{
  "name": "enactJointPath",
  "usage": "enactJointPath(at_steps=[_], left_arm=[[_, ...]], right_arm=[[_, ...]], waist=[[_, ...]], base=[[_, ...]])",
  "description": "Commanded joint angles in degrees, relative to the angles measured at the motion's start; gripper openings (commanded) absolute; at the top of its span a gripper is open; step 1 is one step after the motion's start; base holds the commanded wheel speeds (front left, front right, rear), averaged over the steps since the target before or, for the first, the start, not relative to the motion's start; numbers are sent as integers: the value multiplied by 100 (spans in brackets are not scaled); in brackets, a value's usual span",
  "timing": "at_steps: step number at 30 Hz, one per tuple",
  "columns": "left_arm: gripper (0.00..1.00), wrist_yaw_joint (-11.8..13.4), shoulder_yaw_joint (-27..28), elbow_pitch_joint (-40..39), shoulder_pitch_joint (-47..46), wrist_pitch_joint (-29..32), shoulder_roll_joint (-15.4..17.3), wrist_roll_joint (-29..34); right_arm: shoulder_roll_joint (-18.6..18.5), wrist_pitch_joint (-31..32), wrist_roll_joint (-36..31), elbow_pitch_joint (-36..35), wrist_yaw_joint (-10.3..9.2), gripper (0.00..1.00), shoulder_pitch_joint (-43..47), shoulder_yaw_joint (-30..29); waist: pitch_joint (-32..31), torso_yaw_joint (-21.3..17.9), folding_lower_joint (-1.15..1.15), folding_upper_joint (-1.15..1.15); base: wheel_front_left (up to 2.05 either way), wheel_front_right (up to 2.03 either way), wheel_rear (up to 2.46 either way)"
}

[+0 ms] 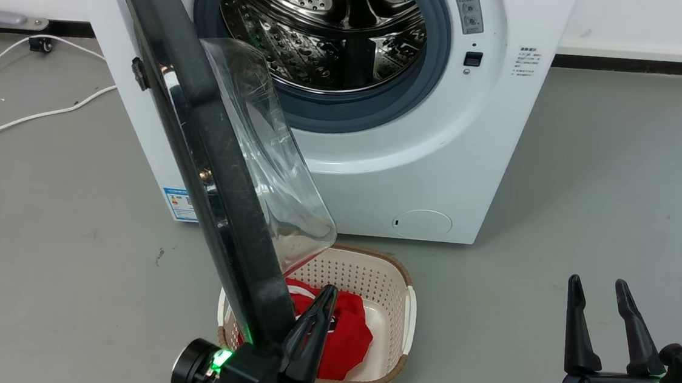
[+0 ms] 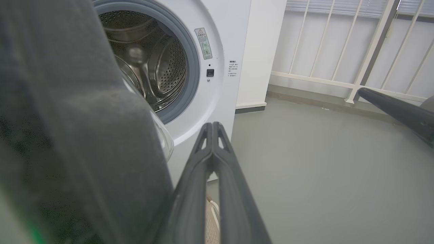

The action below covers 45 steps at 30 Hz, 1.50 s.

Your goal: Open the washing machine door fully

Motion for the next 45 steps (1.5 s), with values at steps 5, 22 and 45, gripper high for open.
enactJointPath(at_steps=[5,22,45], left_arm=[[0,98,219,-299,359,-3,158,60],[0,499,934,-1114,1593,-5,551,142],[0,555,3003,-285,780,-6,1236,-296]], right_arm=[[9,-11,64,27,-2,100,13,34],[9,-11,135,69,-2,100,138,18],[7,-11,74,69,-2,100,-172,62]], waist=[[-4,132,0,0],[-71,880,0,0],[401,1130,0,0]], base=[[0,0,0],[0,0,0],[0,0,0]])
